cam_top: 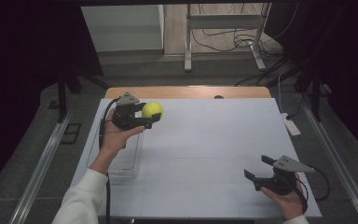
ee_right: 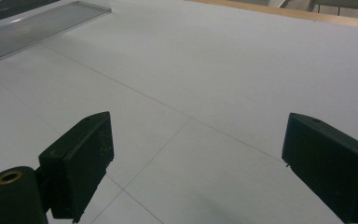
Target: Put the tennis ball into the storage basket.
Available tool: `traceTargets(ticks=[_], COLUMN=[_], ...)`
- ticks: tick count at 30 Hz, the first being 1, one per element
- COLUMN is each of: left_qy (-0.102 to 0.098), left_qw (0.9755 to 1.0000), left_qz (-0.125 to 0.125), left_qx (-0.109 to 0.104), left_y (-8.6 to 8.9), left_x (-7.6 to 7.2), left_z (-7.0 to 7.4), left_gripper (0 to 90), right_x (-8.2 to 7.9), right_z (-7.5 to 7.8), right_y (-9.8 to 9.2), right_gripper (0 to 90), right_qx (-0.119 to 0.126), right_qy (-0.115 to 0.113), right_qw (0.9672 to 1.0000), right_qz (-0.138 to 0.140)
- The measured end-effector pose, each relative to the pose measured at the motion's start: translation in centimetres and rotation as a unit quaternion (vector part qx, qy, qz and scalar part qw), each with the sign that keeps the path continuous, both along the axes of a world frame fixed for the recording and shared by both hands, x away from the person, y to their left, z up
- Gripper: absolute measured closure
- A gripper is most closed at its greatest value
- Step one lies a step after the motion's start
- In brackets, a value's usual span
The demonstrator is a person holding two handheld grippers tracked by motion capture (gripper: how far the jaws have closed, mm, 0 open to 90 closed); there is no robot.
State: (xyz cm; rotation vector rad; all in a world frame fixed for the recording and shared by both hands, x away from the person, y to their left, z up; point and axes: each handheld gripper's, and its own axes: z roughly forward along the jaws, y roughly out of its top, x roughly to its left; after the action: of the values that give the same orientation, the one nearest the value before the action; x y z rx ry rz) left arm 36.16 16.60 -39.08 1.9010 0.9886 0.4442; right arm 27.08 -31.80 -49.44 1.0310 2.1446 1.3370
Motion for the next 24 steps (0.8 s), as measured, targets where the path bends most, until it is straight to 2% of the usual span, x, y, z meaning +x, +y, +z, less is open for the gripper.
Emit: traceTargets(ticks=[24], left_qy=[-0.007], left_qw=[0.9996], left_qz=[0.028], left_qx=[-0.001], left_y=[1.9], left_x=[-0.2], left_z=[0.1], left_gripper=[27.3], right_x=[0.0], right_z=[0.0], right_y=[0.1], right_gripper=[9.2], right_qx=[-0.001], right_qy=[0.001], right_qw=[1.0000], right_qz=[0.000])
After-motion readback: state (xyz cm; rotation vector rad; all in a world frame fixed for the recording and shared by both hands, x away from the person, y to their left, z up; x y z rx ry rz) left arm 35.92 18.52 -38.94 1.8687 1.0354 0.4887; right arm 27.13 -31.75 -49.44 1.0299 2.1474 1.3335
